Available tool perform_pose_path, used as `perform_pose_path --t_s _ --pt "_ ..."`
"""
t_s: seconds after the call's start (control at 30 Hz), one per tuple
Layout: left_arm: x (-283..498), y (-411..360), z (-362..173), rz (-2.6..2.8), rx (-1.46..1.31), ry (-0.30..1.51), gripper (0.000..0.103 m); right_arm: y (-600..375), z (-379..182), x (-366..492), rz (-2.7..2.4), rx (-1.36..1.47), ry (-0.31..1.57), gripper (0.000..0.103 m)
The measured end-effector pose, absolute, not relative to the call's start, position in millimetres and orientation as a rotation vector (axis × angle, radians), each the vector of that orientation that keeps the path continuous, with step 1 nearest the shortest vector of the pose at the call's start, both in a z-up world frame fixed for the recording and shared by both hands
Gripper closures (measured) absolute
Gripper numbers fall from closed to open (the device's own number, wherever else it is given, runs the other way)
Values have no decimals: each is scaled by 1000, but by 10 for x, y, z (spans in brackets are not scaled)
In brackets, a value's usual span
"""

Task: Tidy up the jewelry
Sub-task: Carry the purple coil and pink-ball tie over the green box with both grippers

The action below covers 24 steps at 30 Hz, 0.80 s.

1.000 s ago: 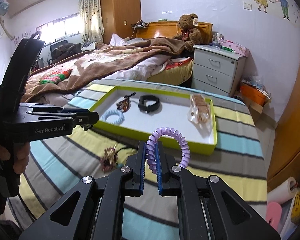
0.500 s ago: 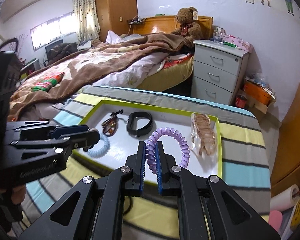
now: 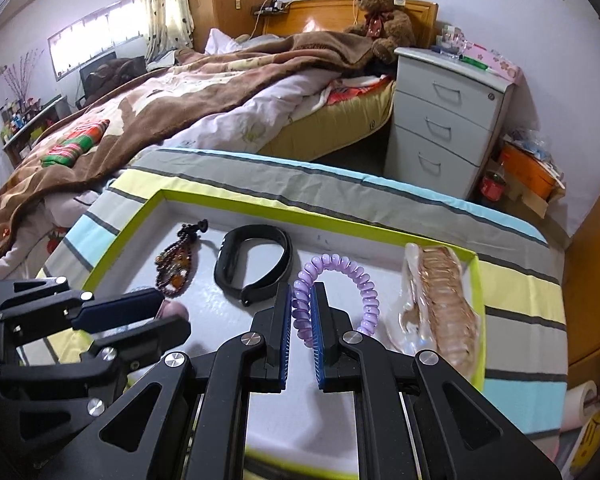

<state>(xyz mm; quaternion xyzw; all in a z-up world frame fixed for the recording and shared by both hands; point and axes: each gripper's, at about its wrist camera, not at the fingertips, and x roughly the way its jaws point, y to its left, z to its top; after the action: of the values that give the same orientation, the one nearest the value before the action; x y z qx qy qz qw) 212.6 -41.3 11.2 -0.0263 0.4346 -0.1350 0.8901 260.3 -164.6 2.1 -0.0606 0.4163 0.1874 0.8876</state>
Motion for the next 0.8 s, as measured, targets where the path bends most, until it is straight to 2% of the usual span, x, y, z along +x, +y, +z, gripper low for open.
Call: perform_pose_path --t_s 0.8 --pt "2275 -489 -89 -274 -37 946 78 -1639 -224 2895 393 -144 945 93"
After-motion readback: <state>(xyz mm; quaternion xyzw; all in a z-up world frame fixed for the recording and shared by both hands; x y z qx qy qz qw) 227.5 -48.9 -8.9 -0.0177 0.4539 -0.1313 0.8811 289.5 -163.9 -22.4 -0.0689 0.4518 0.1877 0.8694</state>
